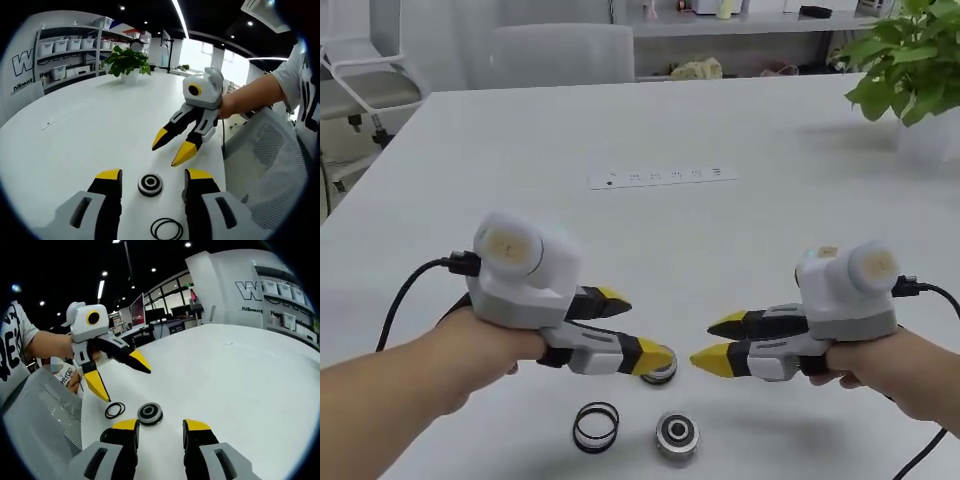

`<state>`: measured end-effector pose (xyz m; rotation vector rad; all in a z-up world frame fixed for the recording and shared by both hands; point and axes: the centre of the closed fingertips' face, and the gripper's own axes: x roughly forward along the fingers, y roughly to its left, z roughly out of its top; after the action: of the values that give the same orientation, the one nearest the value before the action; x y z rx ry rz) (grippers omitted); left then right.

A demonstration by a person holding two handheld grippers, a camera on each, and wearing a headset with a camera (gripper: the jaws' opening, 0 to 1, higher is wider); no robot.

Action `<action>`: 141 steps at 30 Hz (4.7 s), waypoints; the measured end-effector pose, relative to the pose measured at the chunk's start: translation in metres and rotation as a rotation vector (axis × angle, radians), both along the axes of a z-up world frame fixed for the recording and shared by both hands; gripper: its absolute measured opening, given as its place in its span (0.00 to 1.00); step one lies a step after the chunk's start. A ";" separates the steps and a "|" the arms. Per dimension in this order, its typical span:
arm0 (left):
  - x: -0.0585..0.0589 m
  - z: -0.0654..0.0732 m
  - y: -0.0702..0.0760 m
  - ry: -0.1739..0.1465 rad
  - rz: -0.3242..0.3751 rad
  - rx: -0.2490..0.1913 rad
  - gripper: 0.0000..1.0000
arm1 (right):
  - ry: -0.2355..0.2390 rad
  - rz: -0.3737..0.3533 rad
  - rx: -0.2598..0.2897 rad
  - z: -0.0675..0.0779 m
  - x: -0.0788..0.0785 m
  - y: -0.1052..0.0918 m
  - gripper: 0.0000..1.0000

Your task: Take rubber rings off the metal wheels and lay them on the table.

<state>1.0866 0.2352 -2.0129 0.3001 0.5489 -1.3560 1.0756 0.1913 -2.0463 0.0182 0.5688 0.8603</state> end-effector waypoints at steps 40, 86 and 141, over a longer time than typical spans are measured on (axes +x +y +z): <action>-0.009 -0.044 -0.007 0.011 -0.054 0.110 0.24 | 0.017 0.025 -0.017 -0.012 -0.006 0.003 0.32; -0.001 -0.049 -0.009 -0.110 -0.045 0.147 0.08 | 0.024 0.097 -0.066 -0.020 -0.007 0.022 0.30; 0.000 -0.049 -0.009 -0.111 -0.008 0.134 0.07 | 0.088 0.020 -0.072 -0.035 -0.001 0.026 0.00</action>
<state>1.0869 0.2260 -2.0618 0.4842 0.5466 -1.3044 1.0748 0.2170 -2.0810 -0.0152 0.6828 0.8611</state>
